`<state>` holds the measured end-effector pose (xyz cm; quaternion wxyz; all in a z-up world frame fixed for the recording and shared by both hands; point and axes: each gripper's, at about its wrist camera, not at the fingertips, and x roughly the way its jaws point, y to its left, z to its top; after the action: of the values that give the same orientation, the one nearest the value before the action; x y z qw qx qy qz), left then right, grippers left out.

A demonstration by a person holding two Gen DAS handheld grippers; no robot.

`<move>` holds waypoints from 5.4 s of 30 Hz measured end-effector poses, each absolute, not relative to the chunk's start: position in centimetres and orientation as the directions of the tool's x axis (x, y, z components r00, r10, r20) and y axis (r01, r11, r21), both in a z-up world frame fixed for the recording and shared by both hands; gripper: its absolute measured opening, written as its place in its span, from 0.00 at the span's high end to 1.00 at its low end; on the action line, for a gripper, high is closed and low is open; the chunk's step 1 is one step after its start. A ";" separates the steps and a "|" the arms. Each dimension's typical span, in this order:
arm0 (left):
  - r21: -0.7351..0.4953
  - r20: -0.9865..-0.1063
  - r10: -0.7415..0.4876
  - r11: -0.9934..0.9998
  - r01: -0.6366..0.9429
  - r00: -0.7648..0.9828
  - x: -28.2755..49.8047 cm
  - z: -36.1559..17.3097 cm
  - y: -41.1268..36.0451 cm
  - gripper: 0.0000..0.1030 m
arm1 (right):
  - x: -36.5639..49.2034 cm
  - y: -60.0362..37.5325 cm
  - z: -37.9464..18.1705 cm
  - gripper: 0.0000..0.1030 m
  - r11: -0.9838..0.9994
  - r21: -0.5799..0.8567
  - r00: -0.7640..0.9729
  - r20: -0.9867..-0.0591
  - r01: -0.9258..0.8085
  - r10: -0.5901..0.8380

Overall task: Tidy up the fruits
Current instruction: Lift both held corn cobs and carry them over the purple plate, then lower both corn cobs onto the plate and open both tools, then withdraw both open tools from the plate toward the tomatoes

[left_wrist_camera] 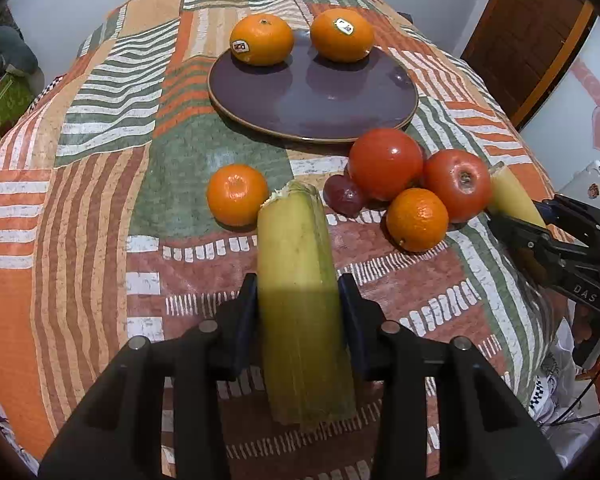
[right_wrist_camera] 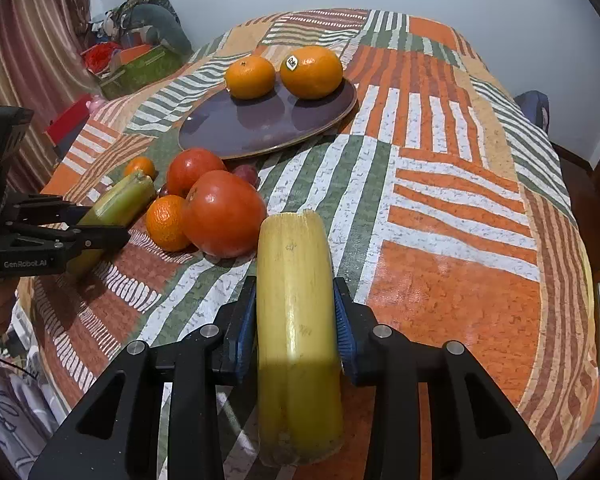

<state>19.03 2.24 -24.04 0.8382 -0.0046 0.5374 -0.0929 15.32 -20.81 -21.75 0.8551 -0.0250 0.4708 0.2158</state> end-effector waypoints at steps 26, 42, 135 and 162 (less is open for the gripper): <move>-0.101 -0.844 -0.174 0.980 0.169 0.507 19.9 -18.4 3.0 0.62 | 17.2 -21.5 -16.8 0.69 0.912 0.124 0.574 -0.742 -0.392 0.347; -0.094 -0.832 -0.172 0.981 0.172 0.528 24.6 -18.1 3.9 0.62 | 21.8 -19.7 -16.5 0.69 0.901 0.108 0.563 -0.748 -0.419 0.352; -0.078 -0.733 -0.169 0.983 0.165 0.659 22.9 -12.9 4.3 0.44 | 20.6 -14.9 -11.7 0.44 0.844 0.058 0.561 -0.723 -0.533 0.404; -0.051 -0.816 -0.110 0.992 0.119 0.567 17.8 -19.0 6.2 0.33 | 16.7 -17.3 -18.2 0.39 0.873 0.162 0.482 -0.780 -0.461 0.399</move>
<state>17.76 6.21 -18.96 0.8852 0.0047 0.4606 -0.0645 16.74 -17.29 -18.19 0.8600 -0.0349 0.4436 0.2498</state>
